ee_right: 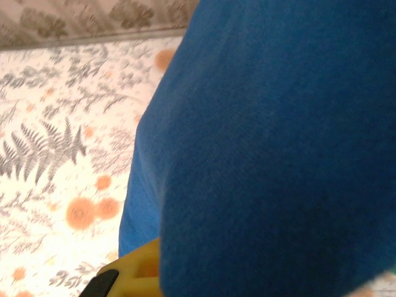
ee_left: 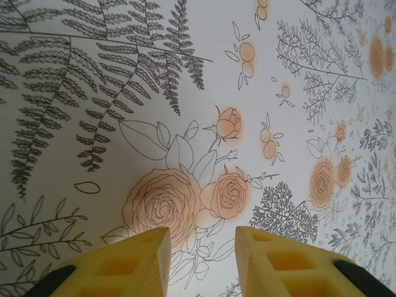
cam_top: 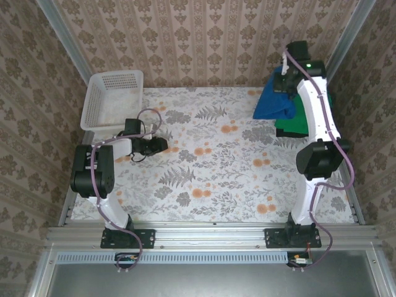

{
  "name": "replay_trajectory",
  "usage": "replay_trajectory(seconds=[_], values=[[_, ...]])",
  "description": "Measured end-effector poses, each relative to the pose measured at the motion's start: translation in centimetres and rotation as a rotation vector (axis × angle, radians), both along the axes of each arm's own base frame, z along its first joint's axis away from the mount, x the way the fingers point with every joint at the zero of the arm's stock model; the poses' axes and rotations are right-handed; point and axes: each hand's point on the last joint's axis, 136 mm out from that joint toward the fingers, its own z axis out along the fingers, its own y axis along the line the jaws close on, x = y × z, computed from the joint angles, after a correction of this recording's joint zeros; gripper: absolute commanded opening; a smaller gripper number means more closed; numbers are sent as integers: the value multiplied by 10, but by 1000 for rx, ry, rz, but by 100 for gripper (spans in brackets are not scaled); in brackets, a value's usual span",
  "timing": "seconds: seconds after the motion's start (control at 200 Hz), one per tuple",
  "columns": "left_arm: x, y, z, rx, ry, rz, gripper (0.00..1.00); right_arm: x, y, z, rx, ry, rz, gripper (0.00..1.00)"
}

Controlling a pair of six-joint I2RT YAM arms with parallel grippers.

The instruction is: Fold and stack the t-shirts

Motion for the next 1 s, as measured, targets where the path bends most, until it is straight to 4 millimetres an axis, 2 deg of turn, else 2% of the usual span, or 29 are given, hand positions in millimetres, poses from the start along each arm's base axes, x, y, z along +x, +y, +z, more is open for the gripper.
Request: replay_trajectory(seconds=[0.075, 0.135, 0.415, 0.45, 0.495, 0.585, 0.635, 0.68, 0.84, 0.91, 1.0], values=[[0, 0, 0, 0, 0, 0, 35, 7, -23, -2, 15, 5, -20, 0], [0, 0, 0, 0, 1, 0, 35, 10, -41, -13, 33, 28, -35, 0], [-5, 1, -4, 1, 13, 0, 35, -2, -129, -113, 122, 255, -186, 0], [-7, 1, -3, 1, 15, 0, 35, -4, -138, -121, 127, 271, -203, 7], [-9, 1, -1, 1, 14, 0, 35, -7, -149, -132, 132, 291, -223, 25], [-9, 1, 9, 0, -3, 0, 35, -14, -166, -142, 132, 315, -260, 43], [-9, 1, 16, -1, -22, -1, 35, -17, -175, -144, 122, 316, -276, 45], [-9, 1, 23, -2, -39, -2, 35, -19, -181, -144, 118, 316, -292, 46], [-10, 2, 39, 1, -74, 1, 36, -25, -191, -144, 80, 323, -353, 62], [-12, 3, 45, 4, -84, 1, 37, -33, -184, -143, 52, 329, -373, 67], [-15, 4, 52, 6, -94, 4, 38, -42, -163, -131, 45, 302, -383, 70]])
